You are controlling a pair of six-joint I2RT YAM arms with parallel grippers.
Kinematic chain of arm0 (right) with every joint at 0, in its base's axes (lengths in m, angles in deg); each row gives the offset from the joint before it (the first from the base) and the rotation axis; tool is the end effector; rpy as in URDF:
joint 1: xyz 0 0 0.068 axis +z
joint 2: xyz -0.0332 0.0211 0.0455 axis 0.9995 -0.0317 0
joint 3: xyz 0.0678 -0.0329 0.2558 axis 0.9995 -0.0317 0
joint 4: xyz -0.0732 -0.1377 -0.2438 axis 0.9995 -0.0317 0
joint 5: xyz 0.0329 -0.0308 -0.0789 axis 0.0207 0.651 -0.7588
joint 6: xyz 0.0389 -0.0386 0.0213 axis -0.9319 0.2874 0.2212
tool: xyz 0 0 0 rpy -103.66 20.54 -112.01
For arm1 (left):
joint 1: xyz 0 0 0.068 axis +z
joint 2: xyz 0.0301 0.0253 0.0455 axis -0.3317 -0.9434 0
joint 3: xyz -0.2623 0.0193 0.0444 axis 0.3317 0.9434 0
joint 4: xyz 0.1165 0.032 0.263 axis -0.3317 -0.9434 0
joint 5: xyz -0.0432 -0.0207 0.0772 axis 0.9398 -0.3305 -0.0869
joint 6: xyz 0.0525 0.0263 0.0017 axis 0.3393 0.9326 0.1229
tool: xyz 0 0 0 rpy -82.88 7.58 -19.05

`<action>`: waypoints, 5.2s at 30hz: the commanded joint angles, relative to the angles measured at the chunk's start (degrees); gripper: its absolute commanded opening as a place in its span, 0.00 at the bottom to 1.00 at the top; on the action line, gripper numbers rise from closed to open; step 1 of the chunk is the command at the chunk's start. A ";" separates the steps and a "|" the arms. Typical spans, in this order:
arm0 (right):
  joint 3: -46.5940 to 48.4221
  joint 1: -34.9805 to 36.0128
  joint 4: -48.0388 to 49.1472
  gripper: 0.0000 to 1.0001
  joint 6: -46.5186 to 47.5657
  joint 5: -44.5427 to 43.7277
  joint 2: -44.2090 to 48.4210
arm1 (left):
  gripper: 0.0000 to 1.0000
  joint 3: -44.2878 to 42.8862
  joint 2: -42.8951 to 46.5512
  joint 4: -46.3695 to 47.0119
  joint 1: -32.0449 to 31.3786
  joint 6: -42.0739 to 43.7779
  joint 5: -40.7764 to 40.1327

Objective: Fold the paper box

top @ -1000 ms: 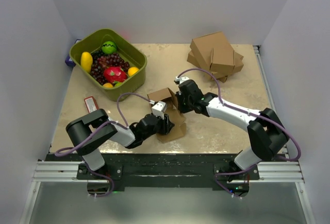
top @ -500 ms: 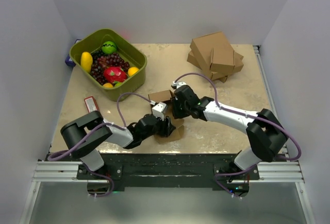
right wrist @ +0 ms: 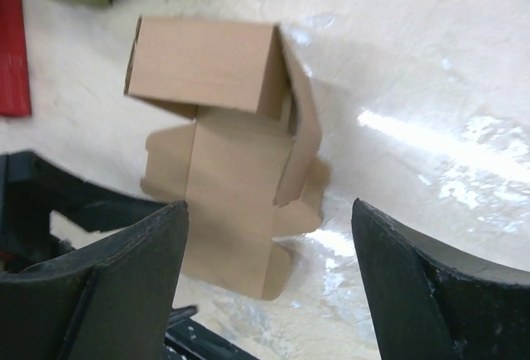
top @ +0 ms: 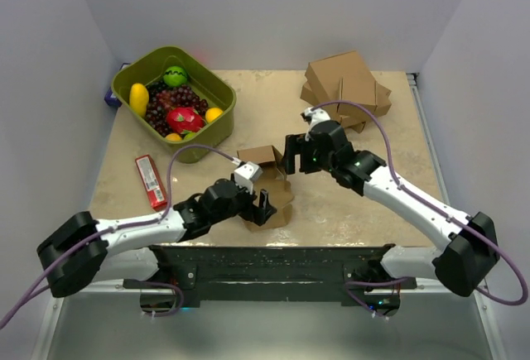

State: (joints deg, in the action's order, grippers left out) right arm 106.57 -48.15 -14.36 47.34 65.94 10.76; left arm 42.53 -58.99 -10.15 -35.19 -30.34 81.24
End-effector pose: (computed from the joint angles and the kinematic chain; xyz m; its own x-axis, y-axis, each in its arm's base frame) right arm 0.2445 0.2013 0.2776 -0.6626 -0.0096 -0.7489 -0.3504 0.8877 0.2986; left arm 0.1572 -0.2186 0.1518 -0.6021 0.0440 -0.7972 0.5864 0.7019 -0.4042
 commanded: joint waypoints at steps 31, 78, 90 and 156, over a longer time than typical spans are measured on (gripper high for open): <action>1.44 -6.46 14.86 0.52 -1.90 -2.04 -14.64 | 0.63 -27.74 -9.58 -29.56 31.10 12.96 21.71; 4.95 -1.45 13.89 0.42 -8.31 -1.94 -22.63 | 0.38 -21.94 -13.19 -18.75 32.24 9.88 28.13; -1.98 -6.89 15.74 0.62 -6.39 0.07 -17.45 | 0.38 -22.02 -13.27 -19.80 32.33 12.17 25.05; -19.40 5.41 62.76 0.54 17.08 -4.31 -22.80 | 0.39 -24.05 -17.49 -20.15 35.32 11.99 33.49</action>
State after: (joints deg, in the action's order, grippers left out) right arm 86.29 -43.39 45.62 63.69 63.32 -11.12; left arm 19.53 -75.47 -29.38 -0.13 -19.50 114.12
